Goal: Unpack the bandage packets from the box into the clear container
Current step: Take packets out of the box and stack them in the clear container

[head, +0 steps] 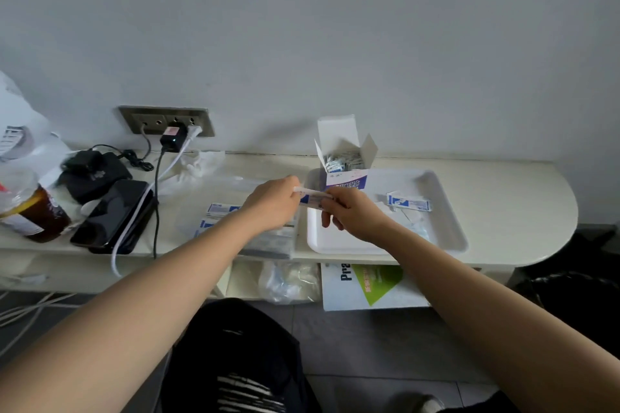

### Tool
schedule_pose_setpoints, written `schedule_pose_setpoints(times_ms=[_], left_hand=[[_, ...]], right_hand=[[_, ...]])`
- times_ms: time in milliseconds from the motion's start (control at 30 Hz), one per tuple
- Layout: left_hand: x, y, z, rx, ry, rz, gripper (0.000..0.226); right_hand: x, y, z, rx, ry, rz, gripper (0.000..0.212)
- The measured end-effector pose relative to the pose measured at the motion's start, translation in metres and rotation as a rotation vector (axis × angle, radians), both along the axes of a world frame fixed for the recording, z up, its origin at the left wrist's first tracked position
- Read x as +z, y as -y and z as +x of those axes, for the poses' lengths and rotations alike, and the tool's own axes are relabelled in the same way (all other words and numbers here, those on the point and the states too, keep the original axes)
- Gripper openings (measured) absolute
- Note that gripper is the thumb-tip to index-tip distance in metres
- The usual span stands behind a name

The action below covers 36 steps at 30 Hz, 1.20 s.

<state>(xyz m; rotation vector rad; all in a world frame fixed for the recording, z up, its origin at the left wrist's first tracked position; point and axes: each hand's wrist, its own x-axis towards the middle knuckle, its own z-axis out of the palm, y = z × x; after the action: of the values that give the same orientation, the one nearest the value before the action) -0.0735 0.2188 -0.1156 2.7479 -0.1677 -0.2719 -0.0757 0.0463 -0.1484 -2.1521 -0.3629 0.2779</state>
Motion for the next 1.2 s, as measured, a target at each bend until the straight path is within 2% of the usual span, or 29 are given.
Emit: schedule_pose_setpoints(times_ms=[167,233,433,500,600,700,767,867,1067,1167,1200], left_hand=[[-0.003,-0.040,0.002,0.116,-0.185,-0.327,0.025],[-0.002,-0.052,0.000,0.144,-0.221,-0.399,0.028],[-0.001,-0.079,-0.005,0.237,-0.237,-0.539,0.043],[-0.001,-0.089,-0.007,0.249,-0.230,-0.556,0.035],[-0.004,-0.105,-0.011,0.298,-0.123,-0.516,0.010],[-0.011,-0.122,-0.013,0.403,0.136,-0.283,0.012],[-0.015,-0.130,-0.014,0.479,0.224,-0.153,0.018],[-0.022,-0.139,-0.013,0.520,0.152,-0.096,0.031],[-0.025,-0.145,-0.011,0.512,0.145,-0.070,0.031],[-0.025,-0.153,-0.013,0.489,0.145,-0.023,0.004],[-0.028,-0.155,-0.013,0.480,0.137,-0.011,0.019]], right_hand=[[0.001,-0.029,0.001,-0.030,-0.073,0.123,0.014],[0.001,-0.038,0.000,-0.043,-0.081,0.133,0.014],[0.007,-0.063,0.002,-0.135,0.083,0.020,0.018],[0.009,-0.070,0.003,-0.140,0.140,-0.014,0.018],[0.010,-0.078,0.006,-0.151,0.135,-0.027,0.017],[0.006,-0.082,0.010,-0.194,0.071,0.014,0.018],[0.004,-0.085,0.012,-0.209,0.029,0.034,0.019],[0.006,-0.093,0.013,-0.213,-0.030,0.064,0.022],[0.009,-0.123,0.020,-0.148,-0.139,-0.006,0.027],[0.002,-0.139,0.024,-0.146,-0.202,-0.054,0.024],[-0.001,-0.144,0.024,-0.150,-0.226,-0.068,0.023]])
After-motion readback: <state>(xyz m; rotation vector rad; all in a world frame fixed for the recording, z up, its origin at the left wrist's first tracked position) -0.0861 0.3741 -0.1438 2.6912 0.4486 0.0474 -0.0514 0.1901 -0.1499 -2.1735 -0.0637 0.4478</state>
